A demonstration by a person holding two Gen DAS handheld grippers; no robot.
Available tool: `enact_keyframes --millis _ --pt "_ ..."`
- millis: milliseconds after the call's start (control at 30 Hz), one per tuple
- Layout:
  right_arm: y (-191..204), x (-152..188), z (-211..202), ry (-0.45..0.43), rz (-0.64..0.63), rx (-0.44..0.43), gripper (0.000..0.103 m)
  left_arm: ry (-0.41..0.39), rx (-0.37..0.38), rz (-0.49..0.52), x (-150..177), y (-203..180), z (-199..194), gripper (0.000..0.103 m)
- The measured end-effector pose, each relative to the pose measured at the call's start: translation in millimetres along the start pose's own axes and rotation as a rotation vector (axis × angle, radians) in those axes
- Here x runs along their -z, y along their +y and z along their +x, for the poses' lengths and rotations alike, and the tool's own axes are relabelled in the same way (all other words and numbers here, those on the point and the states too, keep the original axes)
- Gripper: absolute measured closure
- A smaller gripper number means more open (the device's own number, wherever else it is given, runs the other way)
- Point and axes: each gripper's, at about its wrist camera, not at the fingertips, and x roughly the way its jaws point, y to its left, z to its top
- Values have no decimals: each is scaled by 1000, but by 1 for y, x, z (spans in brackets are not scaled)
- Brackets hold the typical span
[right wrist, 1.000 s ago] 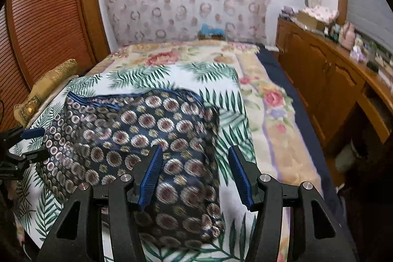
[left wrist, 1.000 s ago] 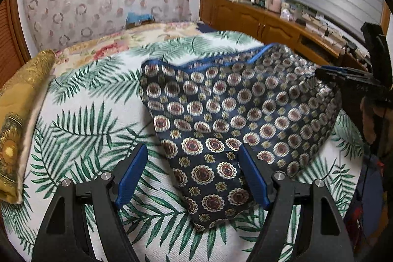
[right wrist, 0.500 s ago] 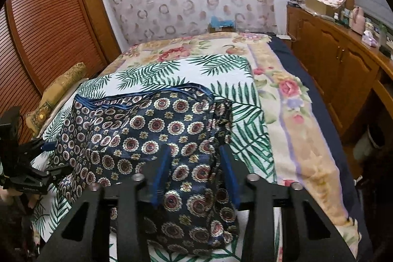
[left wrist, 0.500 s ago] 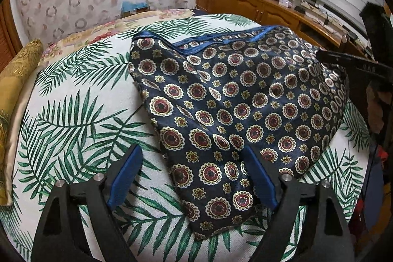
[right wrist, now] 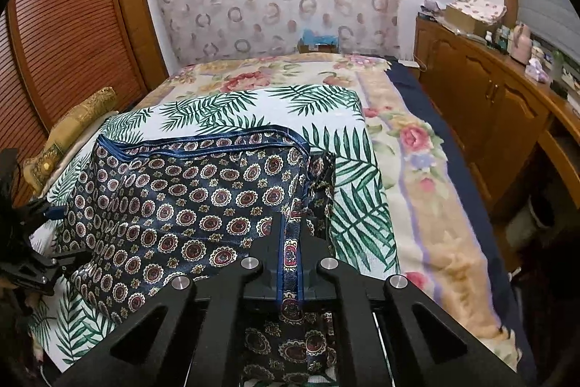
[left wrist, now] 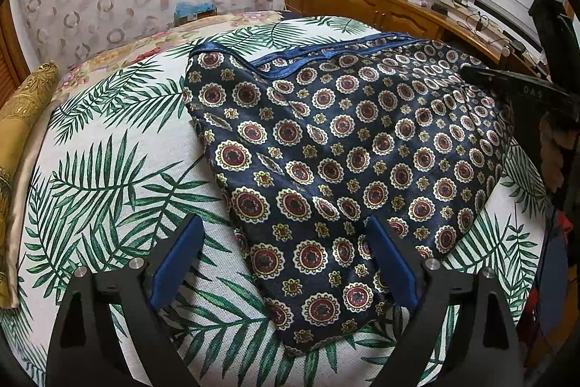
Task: Fold small clothes
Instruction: 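Release the robe and press the folded bundle flat with both open grippers, then grasp the folded robe bundle with the right gripper while the left gripper grasps it too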
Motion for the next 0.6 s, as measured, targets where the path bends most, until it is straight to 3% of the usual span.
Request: enact_keyframes --millis 100,167,200,233,500,600 --pt "0 2 -2 -12 19 -12 94 0 0 0 0 0 0 11" --pt "1 4 -4 -4 16 -4 76 0 1 0 0 0 0 11" --pt "2 6 -2 7 11 -1 56 0 1 1 0 0 0 11" --pt "4 6 -1 14 8 1 46 0 0 1 0 0 0 11" --pt "3 10 21 83 2 25 41 0 4 -1 0 1 0 11" --pt "2 9 26 90 1 39 34 0 4 -1 -2 1 1 11"
